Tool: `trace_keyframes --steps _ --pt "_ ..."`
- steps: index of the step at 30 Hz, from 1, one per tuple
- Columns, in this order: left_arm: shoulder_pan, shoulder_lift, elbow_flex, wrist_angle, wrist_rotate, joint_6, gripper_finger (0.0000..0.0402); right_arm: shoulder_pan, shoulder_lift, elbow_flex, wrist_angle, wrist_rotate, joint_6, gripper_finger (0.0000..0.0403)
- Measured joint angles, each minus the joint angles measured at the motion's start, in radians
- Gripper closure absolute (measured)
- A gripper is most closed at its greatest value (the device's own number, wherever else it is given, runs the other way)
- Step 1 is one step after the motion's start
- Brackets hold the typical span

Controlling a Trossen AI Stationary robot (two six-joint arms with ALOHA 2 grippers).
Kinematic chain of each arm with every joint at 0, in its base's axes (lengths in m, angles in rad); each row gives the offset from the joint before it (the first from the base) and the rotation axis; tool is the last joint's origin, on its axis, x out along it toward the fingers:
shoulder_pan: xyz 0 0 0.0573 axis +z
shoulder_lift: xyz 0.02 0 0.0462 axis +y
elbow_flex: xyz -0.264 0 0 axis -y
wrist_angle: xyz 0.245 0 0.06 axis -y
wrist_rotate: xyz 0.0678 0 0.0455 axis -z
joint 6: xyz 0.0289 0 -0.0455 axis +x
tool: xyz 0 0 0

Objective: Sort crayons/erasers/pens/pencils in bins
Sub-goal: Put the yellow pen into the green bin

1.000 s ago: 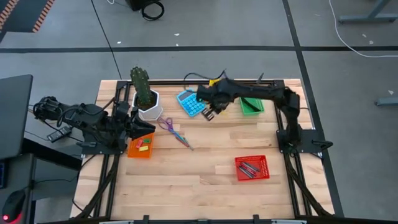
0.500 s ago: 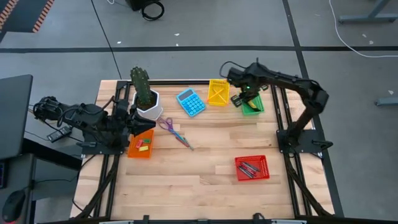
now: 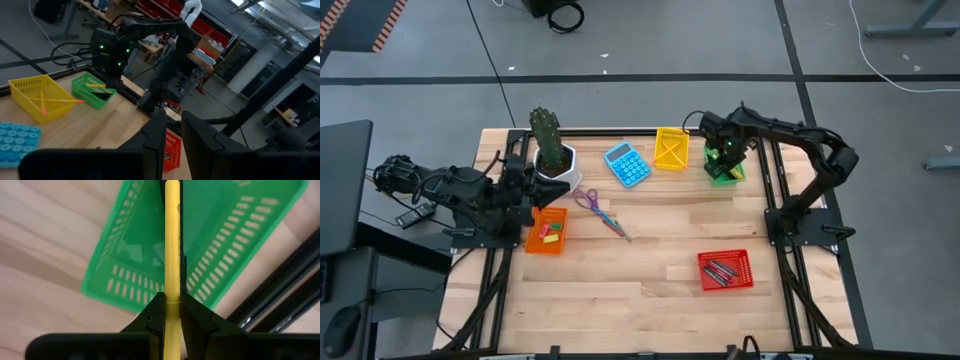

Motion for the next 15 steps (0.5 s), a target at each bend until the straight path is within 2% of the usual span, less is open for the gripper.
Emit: trace_keyframes --steps 9,15 --pt "0.000 0.000 0.000 0.000 -0.032 -0.042 0.0338 -0.072 0.018 0.000 0.076 -0.025 -0.108 0.0353" --pt "0.000 0.000 0.000 0.000 -0.080 -0.048 0.0338 -0.093 0.018 0.000 0.115 -0.067 -0.136 0.0319"
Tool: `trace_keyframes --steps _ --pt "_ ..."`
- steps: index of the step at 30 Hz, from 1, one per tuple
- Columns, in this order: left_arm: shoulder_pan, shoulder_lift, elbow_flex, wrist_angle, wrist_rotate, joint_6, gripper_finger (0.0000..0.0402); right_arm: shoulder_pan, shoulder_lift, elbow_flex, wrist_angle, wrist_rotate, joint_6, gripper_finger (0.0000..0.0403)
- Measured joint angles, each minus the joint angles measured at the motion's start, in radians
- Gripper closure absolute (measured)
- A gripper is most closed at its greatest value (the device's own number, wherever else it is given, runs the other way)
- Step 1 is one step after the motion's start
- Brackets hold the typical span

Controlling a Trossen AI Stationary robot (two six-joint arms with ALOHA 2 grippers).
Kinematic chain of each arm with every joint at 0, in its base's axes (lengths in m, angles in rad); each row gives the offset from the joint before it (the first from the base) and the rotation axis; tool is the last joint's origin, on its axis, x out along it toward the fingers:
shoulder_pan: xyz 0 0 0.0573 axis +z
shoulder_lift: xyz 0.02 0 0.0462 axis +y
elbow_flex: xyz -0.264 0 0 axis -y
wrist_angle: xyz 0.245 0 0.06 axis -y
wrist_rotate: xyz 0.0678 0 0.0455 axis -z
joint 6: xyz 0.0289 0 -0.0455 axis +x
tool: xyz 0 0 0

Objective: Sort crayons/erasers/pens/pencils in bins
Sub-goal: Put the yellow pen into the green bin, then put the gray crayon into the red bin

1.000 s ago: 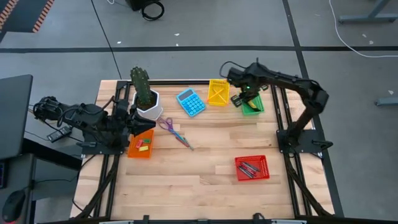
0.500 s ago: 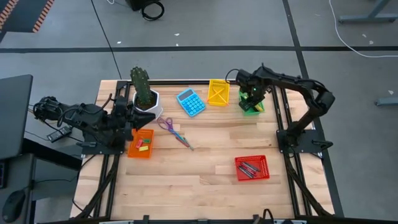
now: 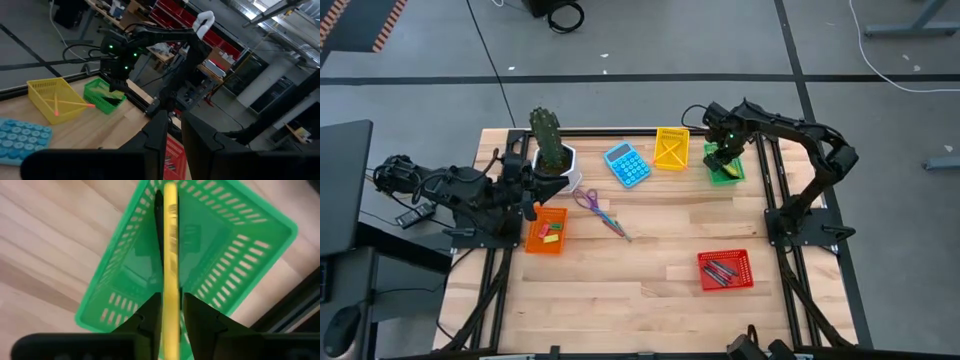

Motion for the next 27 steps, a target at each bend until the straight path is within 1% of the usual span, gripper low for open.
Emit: trace_keyframes --steps 4,10,18,21,23,27 --pt "0.000 0.000 0.000 0.000 -0.011 -0.001 0.0340 0.001 0.000 0.000 0.013 0.001 -0.018 0.0309" --pt "0.000 0.000 0.000 0.000 -0.011 -0.001 0.0344 0.001 0.000 0.000 0.015 0.002 -0.018 0.0316" --pt "0.000 0.000 0.000 0.000 -0.011 -0.001 0.0344 0.001 0.000 0.000 0.015 0.002 0.002 0.0309" --pt "0.000 0.000 0.000 0.000 -0.011 -0.001 0.0346 0.001 0.000 0.000 0.015 0.000 0.037 0.0306" --pt "0.000 0.000 0.000 0.000 -0.011 -0.002 0.0346 0.007 0.000 0.000 0.018 -0.026 0.082 0.0306" --pt "0.000 0.000 0.000 0.000 -0.011 -0.015 0.0341 0.068 0.000 0.000 0.056 -0.133 0.187 0.0306"
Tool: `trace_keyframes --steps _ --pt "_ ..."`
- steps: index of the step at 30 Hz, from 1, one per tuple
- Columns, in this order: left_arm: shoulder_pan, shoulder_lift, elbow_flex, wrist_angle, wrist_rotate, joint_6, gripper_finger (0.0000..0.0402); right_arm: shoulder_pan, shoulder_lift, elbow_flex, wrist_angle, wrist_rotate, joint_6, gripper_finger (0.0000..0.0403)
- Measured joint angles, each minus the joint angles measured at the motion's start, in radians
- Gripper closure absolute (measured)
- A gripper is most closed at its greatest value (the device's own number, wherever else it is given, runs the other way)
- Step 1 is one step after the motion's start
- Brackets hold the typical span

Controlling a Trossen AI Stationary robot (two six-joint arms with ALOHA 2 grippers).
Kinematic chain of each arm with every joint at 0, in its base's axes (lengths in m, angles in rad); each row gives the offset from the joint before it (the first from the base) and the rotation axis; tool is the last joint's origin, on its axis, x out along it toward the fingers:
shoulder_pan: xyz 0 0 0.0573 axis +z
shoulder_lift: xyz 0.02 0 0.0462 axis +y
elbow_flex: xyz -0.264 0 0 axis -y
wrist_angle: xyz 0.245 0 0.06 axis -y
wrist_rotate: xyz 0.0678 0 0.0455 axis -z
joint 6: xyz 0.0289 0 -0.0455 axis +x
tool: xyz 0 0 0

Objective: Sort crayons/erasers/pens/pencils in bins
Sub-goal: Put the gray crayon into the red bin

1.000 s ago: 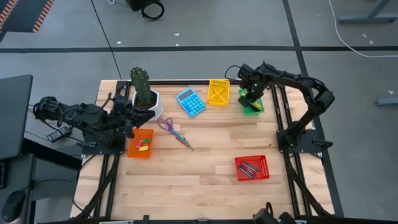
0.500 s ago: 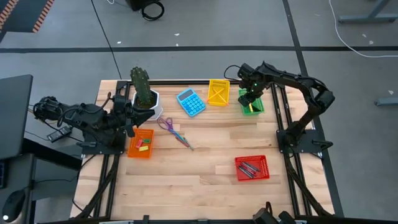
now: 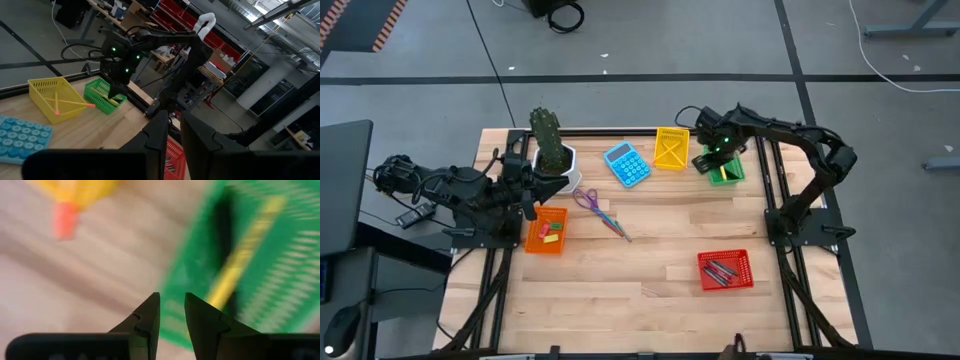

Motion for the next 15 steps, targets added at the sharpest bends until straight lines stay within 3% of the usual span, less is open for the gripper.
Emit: trace_keyframes --steps 10,15 --pt "0.000 0.000 0.000 -0.001 0.000 0.004 0.0346 0.307 0.001 0.011 0.093 0.031 0.267 0.0306" --pt "0.000 0.000 0.000 -0.028 0.000 0.005 0.0341 0.484 0.001 0.097 0.195 0.159 0.313 0.0306"
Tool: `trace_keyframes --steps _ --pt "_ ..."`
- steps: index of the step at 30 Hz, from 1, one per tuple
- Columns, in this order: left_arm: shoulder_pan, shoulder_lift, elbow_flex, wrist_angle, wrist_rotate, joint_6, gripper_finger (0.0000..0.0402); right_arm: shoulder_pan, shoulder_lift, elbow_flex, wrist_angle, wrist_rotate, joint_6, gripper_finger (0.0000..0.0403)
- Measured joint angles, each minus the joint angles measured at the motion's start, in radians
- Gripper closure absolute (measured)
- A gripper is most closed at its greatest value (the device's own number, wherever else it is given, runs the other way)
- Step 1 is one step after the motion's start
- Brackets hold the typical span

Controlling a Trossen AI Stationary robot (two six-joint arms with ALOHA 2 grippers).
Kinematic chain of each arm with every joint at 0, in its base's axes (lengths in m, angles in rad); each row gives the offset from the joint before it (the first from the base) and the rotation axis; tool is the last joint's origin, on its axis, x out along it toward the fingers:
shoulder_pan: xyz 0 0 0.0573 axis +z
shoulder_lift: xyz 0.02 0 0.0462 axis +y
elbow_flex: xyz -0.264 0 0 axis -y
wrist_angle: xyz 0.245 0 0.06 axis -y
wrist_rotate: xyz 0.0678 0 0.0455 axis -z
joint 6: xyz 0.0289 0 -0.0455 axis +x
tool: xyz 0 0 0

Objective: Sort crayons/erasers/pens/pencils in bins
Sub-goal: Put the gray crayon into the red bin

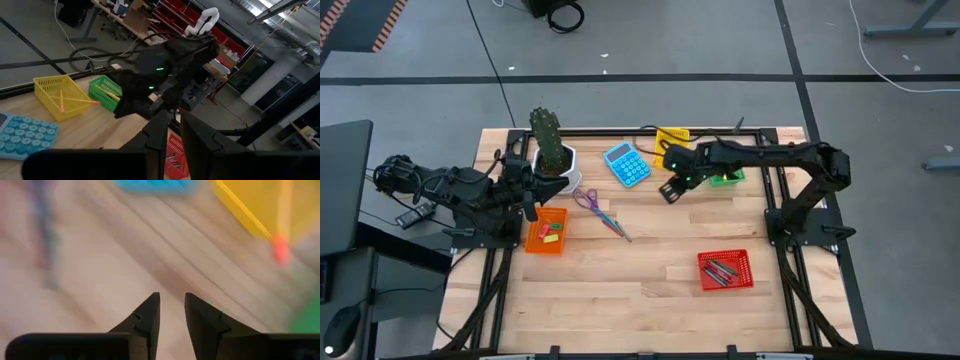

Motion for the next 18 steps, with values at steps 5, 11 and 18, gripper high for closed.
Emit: trace_keyframes --steps 5,11,18 --pt "0.000 0.000 0.000 -0.016 0.000 0.003 0.0339 0.114 0.002 0.098 0.115 0.062 0.085 0.0306" --pt "0.000 -0.002 0.000 -0.015 0.011 0.005 0.0347 0.193 0.135 0.260 0.139 0.079 0.100 0.0306" --pt "-0.001 -0.032 0.000 -0.010 0.135 0.044 0.0346 0.247 0.403 0.563 0.058 0.057 0.117 0.0306"
